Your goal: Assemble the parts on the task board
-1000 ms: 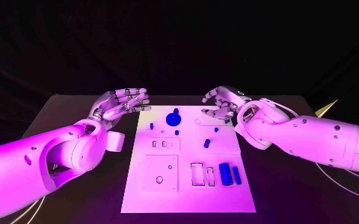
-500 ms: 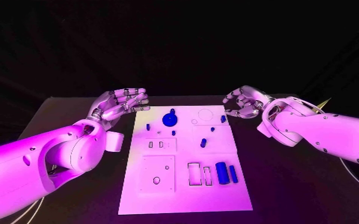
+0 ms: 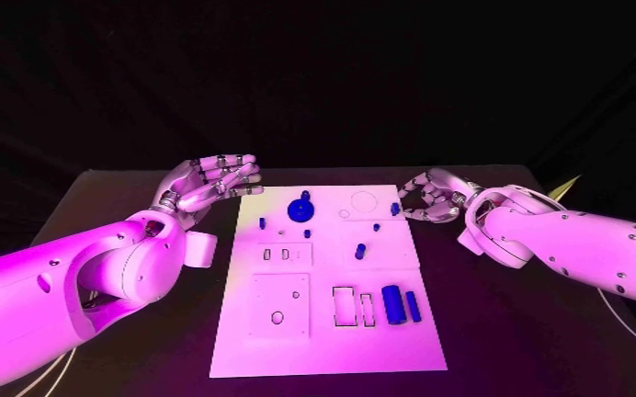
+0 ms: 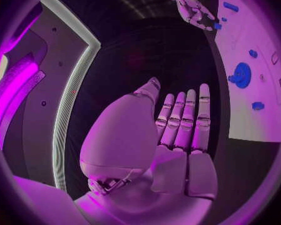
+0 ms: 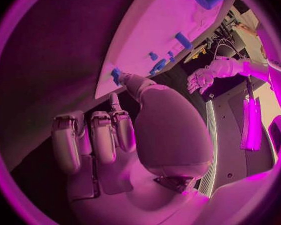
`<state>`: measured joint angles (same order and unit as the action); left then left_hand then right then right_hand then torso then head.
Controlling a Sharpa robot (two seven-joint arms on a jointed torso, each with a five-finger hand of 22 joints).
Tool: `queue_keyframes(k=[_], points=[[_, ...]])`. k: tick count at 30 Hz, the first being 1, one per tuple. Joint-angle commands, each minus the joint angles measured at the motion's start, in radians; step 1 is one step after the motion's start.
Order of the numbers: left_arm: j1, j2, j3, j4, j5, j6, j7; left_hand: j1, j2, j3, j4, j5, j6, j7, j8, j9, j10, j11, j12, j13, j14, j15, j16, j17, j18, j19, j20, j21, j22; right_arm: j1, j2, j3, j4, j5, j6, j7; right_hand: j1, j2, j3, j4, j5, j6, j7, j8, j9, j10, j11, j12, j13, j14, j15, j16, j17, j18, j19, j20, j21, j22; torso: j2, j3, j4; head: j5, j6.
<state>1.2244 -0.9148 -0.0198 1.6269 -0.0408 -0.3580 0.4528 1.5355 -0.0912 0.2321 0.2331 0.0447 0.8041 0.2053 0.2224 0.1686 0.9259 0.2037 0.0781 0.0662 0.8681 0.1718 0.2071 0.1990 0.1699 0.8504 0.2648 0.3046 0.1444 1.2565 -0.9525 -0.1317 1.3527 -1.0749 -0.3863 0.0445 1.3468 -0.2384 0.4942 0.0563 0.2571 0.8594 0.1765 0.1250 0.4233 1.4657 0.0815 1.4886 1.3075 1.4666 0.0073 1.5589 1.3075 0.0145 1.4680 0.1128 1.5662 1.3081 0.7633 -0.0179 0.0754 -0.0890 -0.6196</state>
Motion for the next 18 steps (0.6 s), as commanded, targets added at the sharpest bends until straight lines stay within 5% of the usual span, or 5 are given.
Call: queue_keyframes(k=[1,11,18], points=[[0.001,0.0,0.001,0.001,0.0,0.021,0.009,0.001,-0.007,0.001,0.006,0.004,-0.004,0.042,-0.005,-0.001,0.006,0.002,-0.007,-0.001,-0.004,-0.001,-0.005,0.001,0.01,0.001,0.003,0.006,-0.001,-0.007,0.009,0.0,-0.01,0.006,0.024,0.028,0.009,0.001,0.001,-0.007,-0.004,-0.008,0.001,-0.006,-0.001,0.04,0.009,-0.001,0.198,0.097,0.01,0.004,0.232,-0.014,0.103,0.008,0.005,0.263,0.001,-0.0006,-0.0007,0.005,0.003],[0.001,-0.003,0.001,0.0,0.0,0.021,0.008,0.004,-0.007,0.001,0.005,0.004,-0.004,0.042,-0.005,-0.001,0.006,0.002,-0.007,-0.001,-0.004,-0.001,-0.005,0.002,0.01,0.0,0.003,0.006,-0.001,-0.016,0.032,0.0,-0.03,0.001,0.017,0.025,0.008,0.01,0.012,-0.01,-0.005,0.006,0.004,-0.003,0.001,0.047,0.011,0.008,0.205,0.098,0.011,0.005,0.235,-0.014,0.103,0.01,0.005,0.263,0.001,-0.0006,-0.0009,0.006,-0.022],[0.001,-0.004,0.001,0.0,0.0,0.021,0.008,0.004,-0.007,0.001,0.005,0.004,-0.004,0.042,-0.005,-0.001,0.006,0.002,-0.007,-0.001,-0.004,-0.001,-0.005,0.002,0.01,0.0,0.003,0.006,-0.001,-0.017,0.041,0.0,-0.039,0.001,-0.001,0.019,0.002,0.013,0.015,-0.009,-0.005,0.014,0.005,-0.002,0.002,0.05,0.012,0.012,0.208,0.098,0.012,0.006,0.237,-0.014,0.103,0.01,0.005,0.263,-0.001,-0.0018,-0.0006,0.01,-0.021]])
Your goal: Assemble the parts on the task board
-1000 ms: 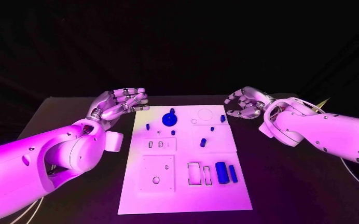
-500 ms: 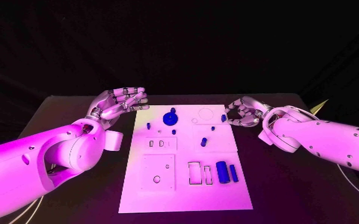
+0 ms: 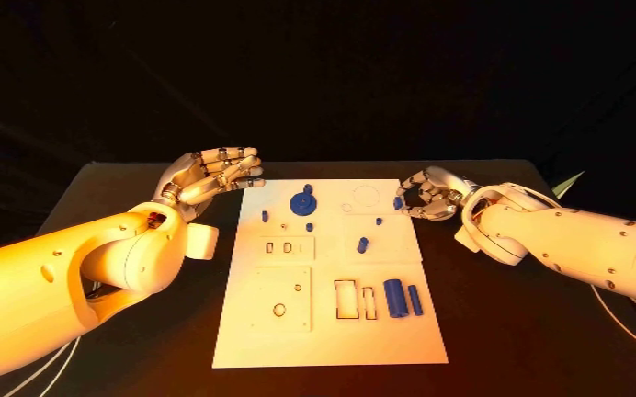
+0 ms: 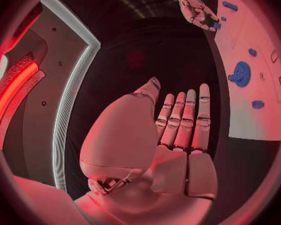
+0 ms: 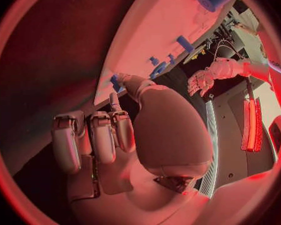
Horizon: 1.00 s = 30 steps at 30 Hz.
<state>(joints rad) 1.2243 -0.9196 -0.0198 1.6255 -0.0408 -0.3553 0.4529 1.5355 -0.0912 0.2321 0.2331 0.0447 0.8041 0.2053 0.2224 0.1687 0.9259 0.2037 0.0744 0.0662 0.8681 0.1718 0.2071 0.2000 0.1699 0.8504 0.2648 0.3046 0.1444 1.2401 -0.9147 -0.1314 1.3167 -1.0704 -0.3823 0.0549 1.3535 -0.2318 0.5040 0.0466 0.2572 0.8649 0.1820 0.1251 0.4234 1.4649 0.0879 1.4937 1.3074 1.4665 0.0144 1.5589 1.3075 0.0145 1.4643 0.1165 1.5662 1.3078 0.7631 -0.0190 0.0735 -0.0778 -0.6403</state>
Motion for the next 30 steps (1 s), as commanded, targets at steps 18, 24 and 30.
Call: queue_keyframes(k=[18,24,30], points=[[0.001,0.0,0.001,0.0,0.0,0.019,0.007,0.005,-0.007,0.002,0.004,0.004,-0.004,0.042,-0.005,-0.001,0.006,0.002,-0.004,-0.001,-0.004,-0.001,-0.006,0.001,0.01,0.0,0.003,0.006,-0.001,-0.002,0.025,0.0,-0.02,0.009,-0.015,0.005,-0.026,0.024,0.027,0.002,-0.006,0.059,-0.01,0.01,0.008,0.063,-0.001,0.022,0.219,0.099,0.0,0.006,0.24,-0.015,0.107,0.004,0.005,0.263,-0.001,-0.0002,0.0004,-0.003,-0.013],[0.001,0.0,0.001,0.0,0.0,0.019,0.006,0.005,-0.007,0.002,0.004,0.004,-0.004,0.042,-0.005,-0.001,0.006,0.002,-0.004,-0.001,-0.004,-0.001,-0.006,0.001,0.01,0.0,0.003,0.006,-0.001,-0.002,0.029,0.0,-0.023,0.015,-0.018,0.005,-0.03,0.03,0.034,-0.001,-0.007,0.081,-0.016,0.018,0.011,0.067,-0.007,0.027,0.223,0.099,-0.005,0.007,0.241,-0.015,0.107,0.0,0.005,0.263,-0.001,-0.0005,0.0007,-0.003,-0.012],[0.001,0.0,0.001,0.0,0.0,0.018,0.006,0.005,-0.007,0.002,0.004,0.004,-0.004,0.042,-0.005,-0.001,0.006,0.002,-0.004,-0.001,-0.004,-0.001,-0.006,0.001,0.01,0.0,0.003,0.006,-0.001,-0.003,0.033,0.0,-0.027,0.011,-0.014,0.003,-0.032,0.034,0.039,-0.006,-0.007,0.098,-0.023,0.025,0.014,0.068,-0.013,0.028,0.224,0.099,-0.01,0.007,0.24,-0.015,0.107,-0.004,0.005,0.263,-0.001,-0.001,0.0005,-0.003,-0.011]])
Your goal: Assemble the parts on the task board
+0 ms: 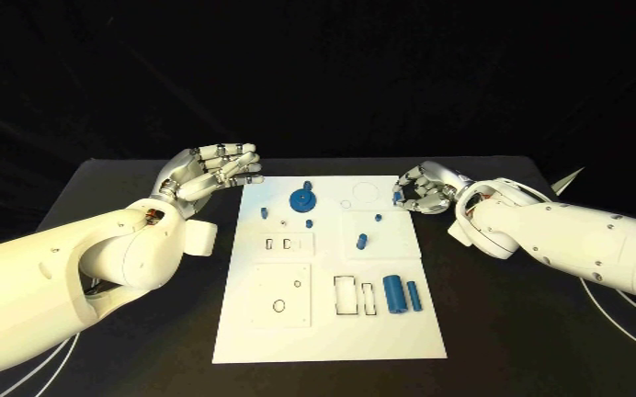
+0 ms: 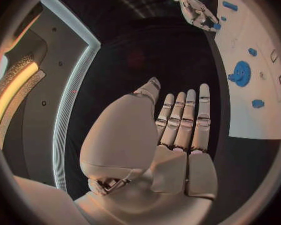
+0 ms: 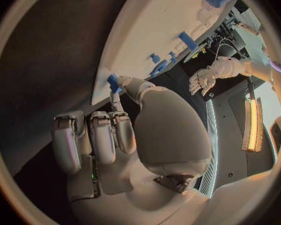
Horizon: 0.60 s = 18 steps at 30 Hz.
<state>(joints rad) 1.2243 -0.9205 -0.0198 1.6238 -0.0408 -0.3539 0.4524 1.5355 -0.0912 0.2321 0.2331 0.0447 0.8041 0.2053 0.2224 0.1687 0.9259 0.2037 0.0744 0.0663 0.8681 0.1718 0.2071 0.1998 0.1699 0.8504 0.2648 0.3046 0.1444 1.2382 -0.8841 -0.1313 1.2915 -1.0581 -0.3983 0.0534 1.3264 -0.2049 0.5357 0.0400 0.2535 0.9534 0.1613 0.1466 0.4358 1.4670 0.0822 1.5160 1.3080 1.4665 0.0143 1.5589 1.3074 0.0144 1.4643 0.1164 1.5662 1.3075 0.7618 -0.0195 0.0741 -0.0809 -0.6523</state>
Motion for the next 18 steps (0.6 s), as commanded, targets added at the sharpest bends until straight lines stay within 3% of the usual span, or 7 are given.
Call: queue_keyframes(k=[1,18], points=[[0.001,0.001,0.001,0.001,0.0,0.016,0.007,0.005,-0.007,0.002,0.004,0.004,-0.004,0.042,-0.005,-0.001,0.006,0.002,-0.004,-0.001,-0.004,-0.001,-0.006,0.002,0.01,0.0,0.003,0.006,-0.001,-0.001,0.003,0.0,-0.002,-0.003,0.003,0.004,-0.005,0.008,0.008,0.0,-0.003,0.012,-0.004,0.005,0.003,0.066,-0.008,0.006,0.223,0.099,-0.011,0.006,0.24,-0.014,0.107,-0.005,0.005,0.263,0.0,-0.0002,-0.0002,0.0,0.0],[0.001,-0.001,0.001,0.001,0.0,0.013,0.007,0.007,-0.007,0.003,0.003,0.004,-0.004,0.042,-0.005,-0.001,0.006,0.002,-0.005,-0.001,-0.005,0.0,-0.007,0.003,0.01,0.0,0.003,0.006,-0.001,-0.008,0.015,0.0,-0.009,-0.023,-0.015,-0.007,-0.013,0.014,0.01,0.003,-0.004,0.021,-0.007,0.009,0.005,0.066,-0.011,0.005,0.223,0.098,-0.014,0.006,0.237,-0.014,0.107,-0.008,0.005,0.263,0.0,-0.0001,-0.0004,0.0,0.001]])
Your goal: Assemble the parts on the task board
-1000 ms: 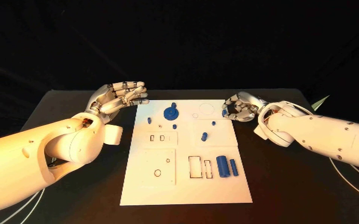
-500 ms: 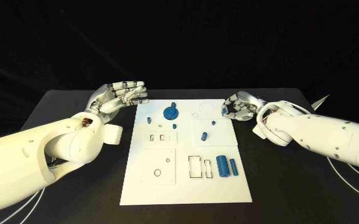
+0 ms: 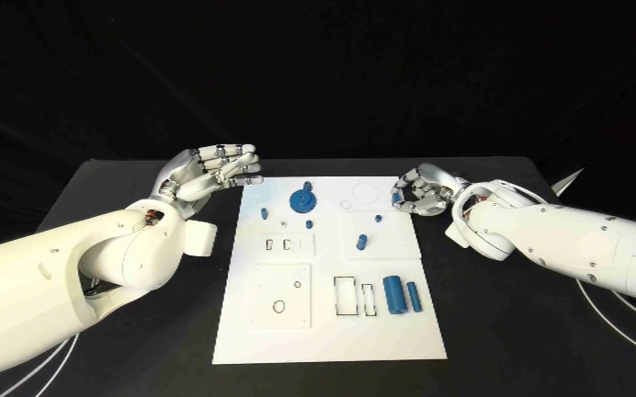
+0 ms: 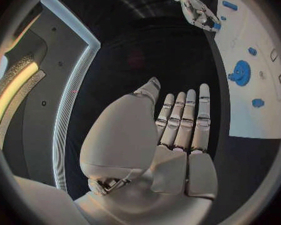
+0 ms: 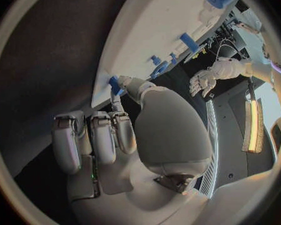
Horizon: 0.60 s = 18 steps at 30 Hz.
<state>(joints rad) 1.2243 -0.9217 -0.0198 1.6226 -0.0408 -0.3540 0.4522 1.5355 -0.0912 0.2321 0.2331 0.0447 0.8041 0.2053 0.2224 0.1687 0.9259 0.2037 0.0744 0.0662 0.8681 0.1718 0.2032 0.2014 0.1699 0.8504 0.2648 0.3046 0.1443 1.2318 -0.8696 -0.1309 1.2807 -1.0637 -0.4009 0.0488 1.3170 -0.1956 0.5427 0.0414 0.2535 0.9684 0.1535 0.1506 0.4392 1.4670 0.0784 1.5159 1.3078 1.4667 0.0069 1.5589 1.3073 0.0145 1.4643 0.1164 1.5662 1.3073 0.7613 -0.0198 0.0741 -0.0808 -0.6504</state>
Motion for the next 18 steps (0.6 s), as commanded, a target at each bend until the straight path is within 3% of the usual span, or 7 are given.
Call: queue_keyframes(k=[1,11,18], points=[[0.001,0.0,0.001,0.002,0.0,0.013,0.007,0.007,-0.007,0.003,0.003,0.004,-0.004,0.042,-0.005,-0.001,0.006,0.002,-0.005,-0.001,-0.005,0.0,-0.003,0.001,0.01,-0.001,0.003,0.006,-0.001,-0.002,0.001,0.0,0.003,-0.018,-0.021,-0.002,-0.005,0.006,0.003,0.002,-0.004,0.007,0.0,0.006,0.002,0.066,-0.008,0.006,0.224,0.098,-0.007,0.006,0.237,-0.014,0.107,-0.009,0.005,0.263,0.001,0.0007,-0.0004,0.0,0.0],[0.001,-0.001,0.001,0.001,0.0,0.013,0.007,0.007,-0.007,0.003,0.004,0.004,-0.004,0.042,-0.005,-0.001,0.007,0.002,-0.006,-0.001,-0.006,0.0,-0.004,0.001,0.01,-0.001,0.004,0.006,-0.001,0.001,-0.017,0.003,0.043,-0.017,-0.104,-0.009,-0.01,0.032,0.015,0.0,0.015,0.027,-0.01,0.019,0.01,0.074,-0.018,0.015,0.231,0.098,-0.015,0.006,0.238,-0.014,0.107,-0.017,0.005,0.263,-0.001,0.0012,-0.0003,0.003,-0.003],[0.001,0.001,0.001,-0.001,0.0,0.013,0.007,0.007,-0.007,0.003,0.004,0.004,-0.004,0.042,-0.005,-0.001,0.007,0.002,-0.006,-0.001,-0.006,0.0,-0.004,0.001,0.01,-0.001,0.004,0.006,-0.001,0.037,-0.041,0.007,0.109,-0.017,-0.134,-0.057,-0.013,0.037,0.016,0.0,0.018,0.031,-0.013,0.022,0.012,0.076,-0.02,0.017,0.233,0.099,-0.017,0.006,0.24,-0.014,0.107,-0.018,0.005,0.263,-0.003,-0.0018,-0.0012,0.002,0.001]])
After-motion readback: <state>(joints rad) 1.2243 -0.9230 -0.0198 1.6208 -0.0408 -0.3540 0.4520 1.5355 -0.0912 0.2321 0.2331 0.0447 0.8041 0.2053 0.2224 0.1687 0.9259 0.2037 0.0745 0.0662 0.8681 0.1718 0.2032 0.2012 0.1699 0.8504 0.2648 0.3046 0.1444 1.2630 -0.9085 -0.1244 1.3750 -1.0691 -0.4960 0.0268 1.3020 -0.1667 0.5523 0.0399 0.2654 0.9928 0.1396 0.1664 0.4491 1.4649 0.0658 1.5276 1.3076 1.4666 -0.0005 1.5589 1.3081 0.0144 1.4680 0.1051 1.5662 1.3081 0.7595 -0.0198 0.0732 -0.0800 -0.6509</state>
